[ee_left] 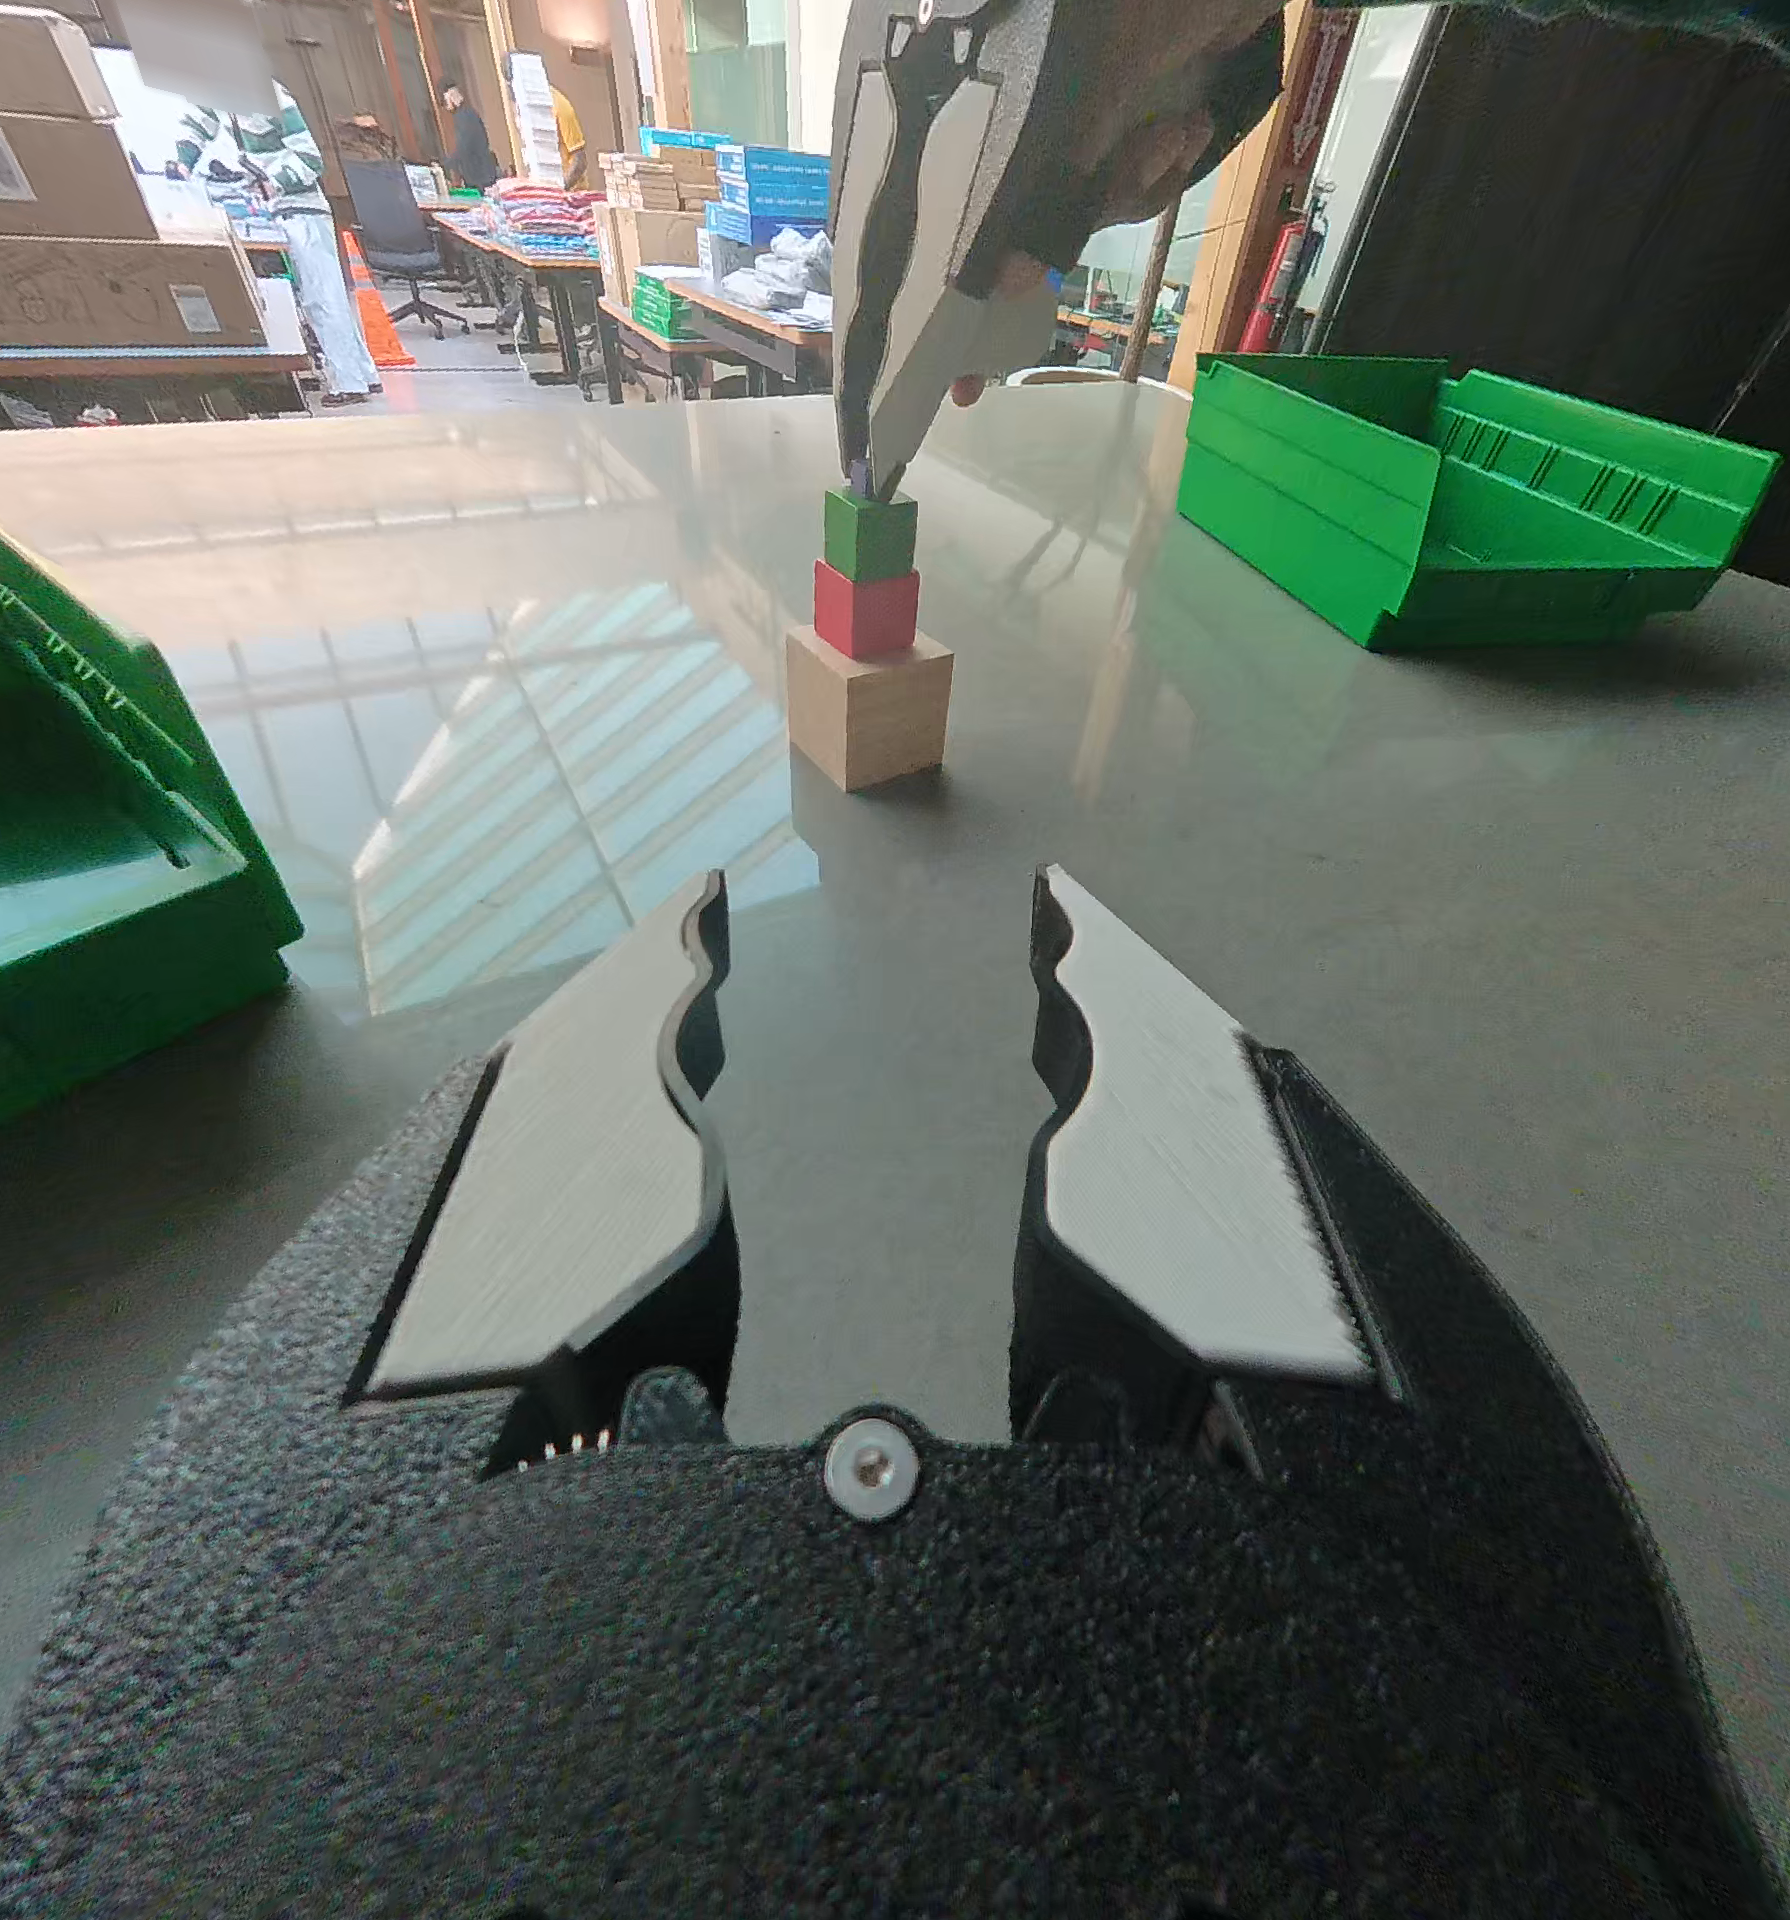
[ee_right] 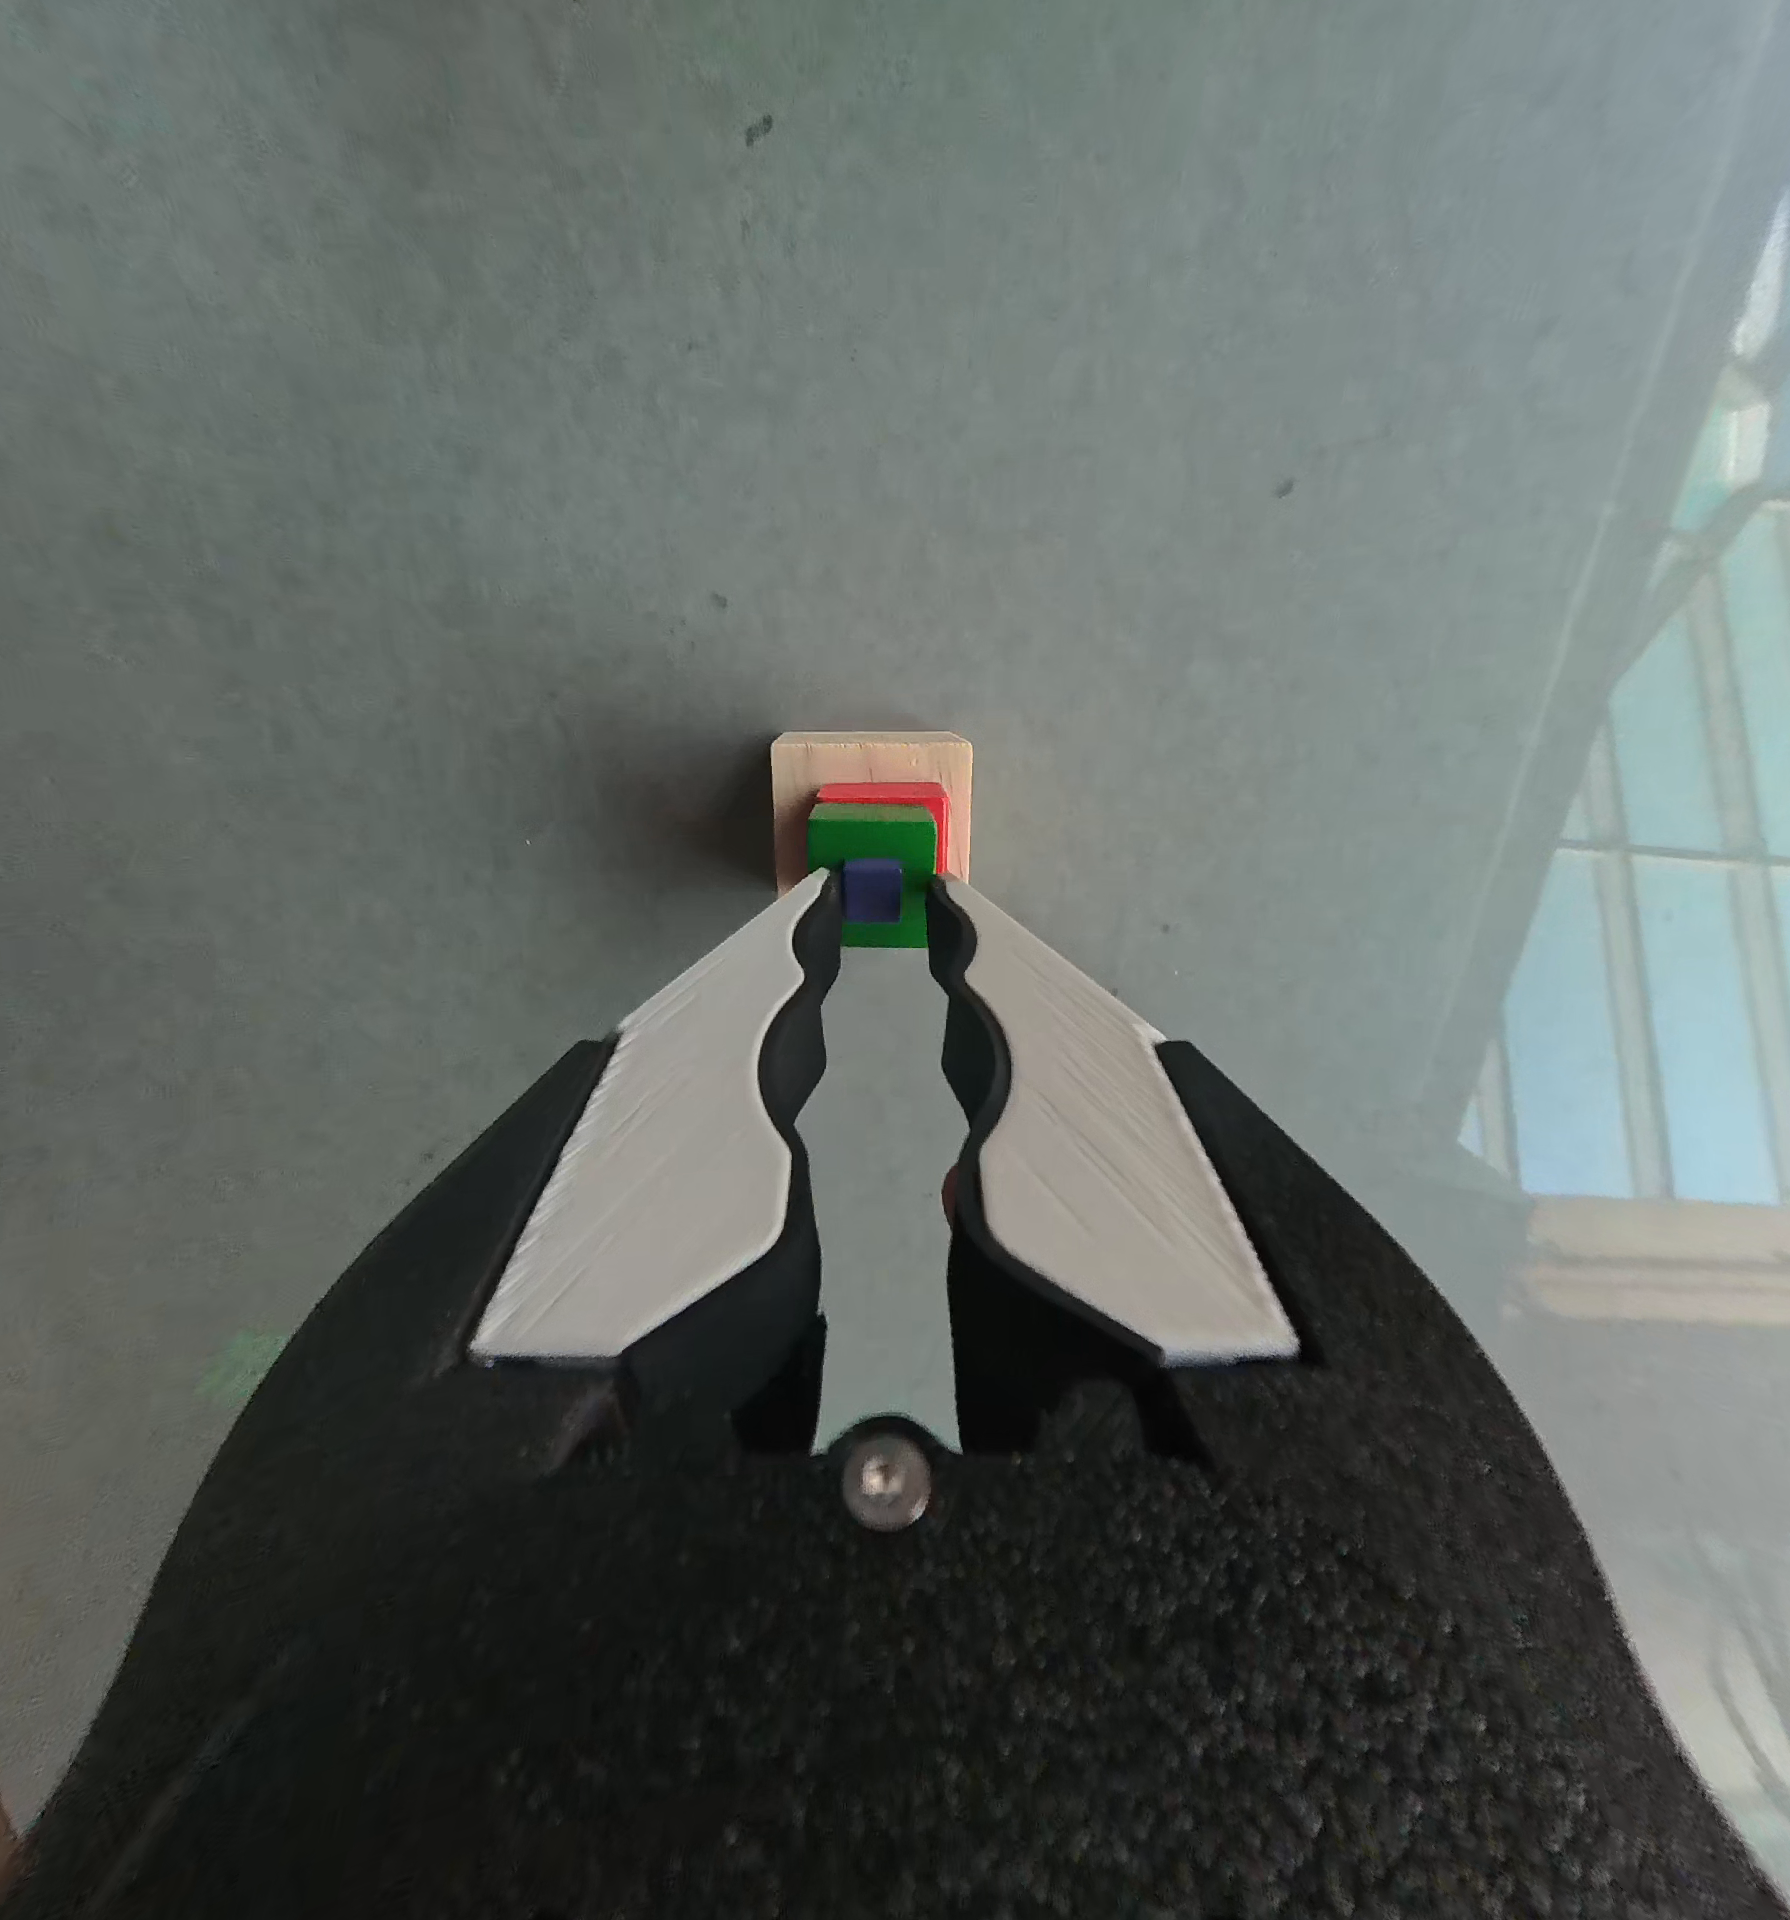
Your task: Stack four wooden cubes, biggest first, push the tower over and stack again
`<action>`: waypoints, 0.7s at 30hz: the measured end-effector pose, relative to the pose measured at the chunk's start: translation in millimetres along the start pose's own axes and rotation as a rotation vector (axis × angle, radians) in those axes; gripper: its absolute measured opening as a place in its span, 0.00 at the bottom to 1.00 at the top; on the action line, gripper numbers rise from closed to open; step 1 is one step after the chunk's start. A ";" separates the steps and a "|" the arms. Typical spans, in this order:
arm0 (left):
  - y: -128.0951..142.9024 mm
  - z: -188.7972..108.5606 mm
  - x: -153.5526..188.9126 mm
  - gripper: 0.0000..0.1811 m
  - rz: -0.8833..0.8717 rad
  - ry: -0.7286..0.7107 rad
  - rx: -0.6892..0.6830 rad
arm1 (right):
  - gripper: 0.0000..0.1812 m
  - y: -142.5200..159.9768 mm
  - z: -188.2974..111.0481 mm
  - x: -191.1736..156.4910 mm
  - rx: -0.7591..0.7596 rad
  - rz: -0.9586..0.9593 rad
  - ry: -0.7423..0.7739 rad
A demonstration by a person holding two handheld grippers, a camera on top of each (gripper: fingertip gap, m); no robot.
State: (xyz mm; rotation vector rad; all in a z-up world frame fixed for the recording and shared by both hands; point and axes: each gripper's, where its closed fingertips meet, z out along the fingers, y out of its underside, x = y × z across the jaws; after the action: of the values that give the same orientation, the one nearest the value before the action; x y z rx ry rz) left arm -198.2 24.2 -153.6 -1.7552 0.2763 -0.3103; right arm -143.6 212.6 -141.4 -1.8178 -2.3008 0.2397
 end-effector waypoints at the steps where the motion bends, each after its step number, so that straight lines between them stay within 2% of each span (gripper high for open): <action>1: 0.2 0.0 0.0 0.32 0.000 0.001 0.000 | 0.09 0.0 0.0 -0.3 0.001 0.001 -0.002; 14: 2.2 2.5 -0.8 0.32 -0.004 0.016 -0.003 | 0.10 -2.2 -6.8 0.4 0.023 -0.007 0.000; 21: 3.4 3.7 -0.4 0.32 -0.010 0.023 -0.005 | 0.22 2.2 -0.2 -1.3 -0.005 -0.025 0.001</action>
State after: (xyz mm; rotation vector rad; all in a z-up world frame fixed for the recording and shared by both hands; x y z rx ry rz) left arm -197.3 27.0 -157.6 -1.7596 0.2855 -0.3371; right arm -141.1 211.9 -141.8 -1.7900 -2.3236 0.2297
